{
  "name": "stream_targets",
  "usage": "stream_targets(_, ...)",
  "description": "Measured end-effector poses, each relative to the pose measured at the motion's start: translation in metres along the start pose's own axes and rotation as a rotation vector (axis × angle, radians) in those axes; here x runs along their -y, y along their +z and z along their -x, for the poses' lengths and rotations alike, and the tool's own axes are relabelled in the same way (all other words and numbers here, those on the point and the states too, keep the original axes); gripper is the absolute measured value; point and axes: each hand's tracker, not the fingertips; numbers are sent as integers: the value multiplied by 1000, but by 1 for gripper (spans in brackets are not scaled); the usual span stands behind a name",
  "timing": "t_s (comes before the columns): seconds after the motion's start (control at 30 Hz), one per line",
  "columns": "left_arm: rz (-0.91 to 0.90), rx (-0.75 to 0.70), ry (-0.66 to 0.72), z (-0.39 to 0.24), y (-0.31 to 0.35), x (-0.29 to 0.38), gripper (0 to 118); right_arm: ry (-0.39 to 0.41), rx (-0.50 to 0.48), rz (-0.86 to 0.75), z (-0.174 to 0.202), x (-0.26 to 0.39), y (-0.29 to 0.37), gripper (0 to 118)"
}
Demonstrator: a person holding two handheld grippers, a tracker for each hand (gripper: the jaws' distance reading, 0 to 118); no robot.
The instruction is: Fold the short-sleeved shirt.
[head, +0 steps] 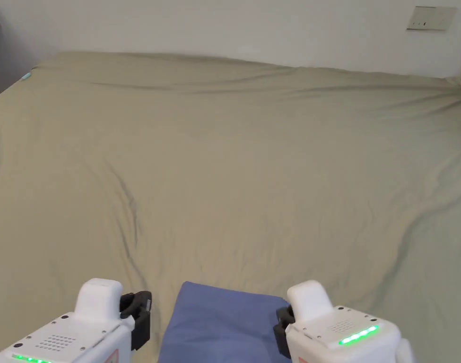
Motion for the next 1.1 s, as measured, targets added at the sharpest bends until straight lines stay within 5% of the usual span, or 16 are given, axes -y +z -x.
stream_targets(0.17, 76, 48, 41, 19, -15, 9, 1, 71, 25, 175, 2, 31, -50, 2)
stream_targets(0.3, 156, 149, 81, 29, -31, 6, 24, -4, -19, 152, -6, 22, -42, 2)
stream_targets(0.43, 313, 309, 231, 52, -71, 5, 116, 60, -19, 151, -1, 22, -38, 2)
stream_targets(0.47, 348, 366, 297, 57, -83, 8, 118, 65, -19, 150, -1, 23, -38, 2)
stream_targets(0.77, 547, 837, 795, 37, -159, 49, 111, 67, -19, 140, 0, 24, -37, 2)
stream_targets(0.8, 576, 843, 812, 30, -163, 51, 103, 71, -12, 141, 2, 24, -37, 2)
stream_targets(0.87, 591, 630, 669, 21, -170, 58, 38, 72, -6, 140, 2, 25, -38, 2)
stream_targets(0.9, 600, 578, 605, 17, -172, 64, 30, 69, -6, 139, 2, 25, -38, 2)
stream_targets(0.97, 572, 666, 702, 12, -156, 53, 29, 58, -15, 133, -2, 25, -37, 2)
stream_targets(1.1, 544, 555, 502, 6, -144, 34, 29, 26, -41, 128, -11, 18, -25, 2)
